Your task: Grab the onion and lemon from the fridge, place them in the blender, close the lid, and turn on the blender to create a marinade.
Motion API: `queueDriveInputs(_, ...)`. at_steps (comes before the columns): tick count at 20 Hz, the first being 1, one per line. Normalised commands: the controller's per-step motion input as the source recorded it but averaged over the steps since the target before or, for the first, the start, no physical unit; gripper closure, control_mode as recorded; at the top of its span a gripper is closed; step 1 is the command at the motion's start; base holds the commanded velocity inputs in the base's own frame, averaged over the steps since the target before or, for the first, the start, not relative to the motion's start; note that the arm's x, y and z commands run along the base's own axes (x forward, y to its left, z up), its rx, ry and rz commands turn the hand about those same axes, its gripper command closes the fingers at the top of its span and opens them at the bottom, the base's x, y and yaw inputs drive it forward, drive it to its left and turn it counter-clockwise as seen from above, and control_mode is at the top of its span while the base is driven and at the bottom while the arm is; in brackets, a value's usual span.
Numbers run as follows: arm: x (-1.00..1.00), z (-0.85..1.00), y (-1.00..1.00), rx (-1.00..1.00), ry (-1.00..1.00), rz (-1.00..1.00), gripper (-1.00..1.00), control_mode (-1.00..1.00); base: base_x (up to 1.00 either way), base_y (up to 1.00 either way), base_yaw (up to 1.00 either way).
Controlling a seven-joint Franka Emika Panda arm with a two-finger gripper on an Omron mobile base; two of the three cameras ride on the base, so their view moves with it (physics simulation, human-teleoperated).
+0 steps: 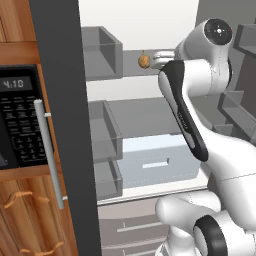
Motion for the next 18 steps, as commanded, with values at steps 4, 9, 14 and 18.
queueDriveInputs(4,0.72,-0.06,0.05,0.00,0.13,0.00,-1.00,-1.00,0.00,0.00,0.00)
queueDriveInputs(9,0.54,-0.15,0.00,0.00,0.11,0.00,-1.00,-1.00,0.00,0.00,0.00)
queueDriveInputs(14,0.36,-0.16,0.01,0.00,0.06,0.00,-1.00,-1.00,0.00,0.00,0.00)
queueDriveInputs(18,0.25,-0.15,0.23,0.00,0.00,0.01,-1.00,-1.00,0.00,0.00,0.00)
